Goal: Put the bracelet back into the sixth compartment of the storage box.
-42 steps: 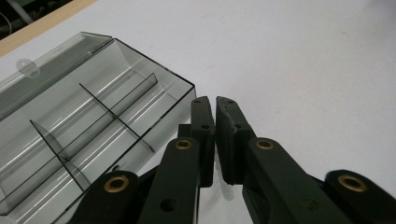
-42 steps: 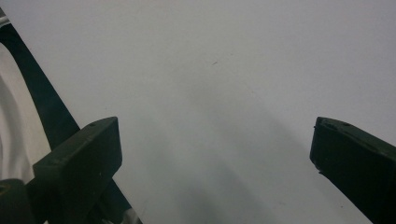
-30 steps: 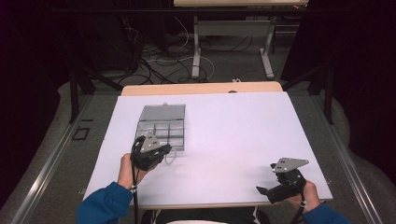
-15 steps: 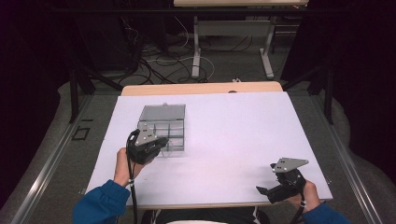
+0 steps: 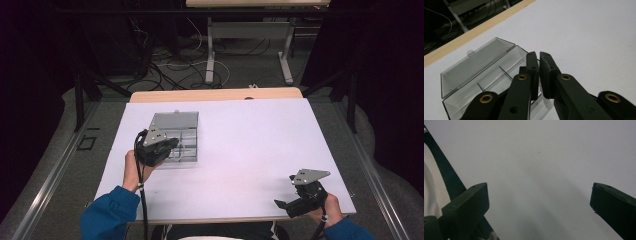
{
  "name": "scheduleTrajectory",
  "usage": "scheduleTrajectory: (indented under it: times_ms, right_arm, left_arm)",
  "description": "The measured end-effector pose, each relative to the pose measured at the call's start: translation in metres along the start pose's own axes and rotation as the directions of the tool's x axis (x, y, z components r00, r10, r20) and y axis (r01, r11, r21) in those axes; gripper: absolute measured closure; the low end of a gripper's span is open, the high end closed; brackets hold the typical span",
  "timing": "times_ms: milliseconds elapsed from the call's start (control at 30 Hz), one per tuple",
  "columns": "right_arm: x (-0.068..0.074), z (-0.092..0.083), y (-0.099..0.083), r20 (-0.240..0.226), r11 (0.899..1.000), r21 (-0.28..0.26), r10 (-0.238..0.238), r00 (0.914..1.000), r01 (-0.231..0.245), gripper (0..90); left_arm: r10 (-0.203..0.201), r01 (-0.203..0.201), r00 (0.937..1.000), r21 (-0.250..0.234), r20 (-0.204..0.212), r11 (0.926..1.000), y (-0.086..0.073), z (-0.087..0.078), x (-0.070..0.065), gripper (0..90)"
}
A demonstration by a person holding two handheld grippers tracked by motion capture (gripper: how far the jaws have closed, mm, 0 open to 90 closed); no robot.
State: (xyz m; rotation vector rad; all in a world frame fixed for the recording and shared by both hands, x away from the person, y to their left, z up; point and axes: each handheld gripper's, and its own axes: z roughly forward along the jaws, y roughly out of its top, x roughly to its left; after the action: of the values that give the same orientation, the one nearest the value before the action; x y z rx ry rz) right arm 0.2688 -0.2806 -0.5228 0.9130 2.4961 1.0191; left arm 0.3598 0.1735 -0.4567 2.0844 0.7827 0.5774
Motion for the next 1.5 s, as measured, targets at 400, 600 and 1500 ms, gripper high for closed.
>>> scheduleTrajectory:
  times_ms: [400, 600, 1500]
  right_arm:
    - [0.000, 0.000, 0.000, -0.005, 1.000, 0.002, 0.001, 1.0000, -0.001, 1.6]
    - [0.000, 0.000, 0.000, -0.010, 1.000, 0.004, 0.005, 0.9999, -0.005, 1.6]
    - [0.000, 0.000, 0.000, -0.004, 1.000, 0.000, 0.002, 1.0000, -0.002, 1.7]
  left_arm:
    - [-0.014, 0.014, 0.9999, -0.001, -0.004, 0.9999, 0.005, 0.012, 0.008, 86.8]
    - [-0.018, 0.018, 0.9998, 0.001, -0.004, 0.9998, 0.006, 0.017, 0.010, 86.8]
    - [-0.024, 0.023, 0.9996, 0.008, 0.014, 0.9997, 0.008, 0.034, 0.010, 86.7]
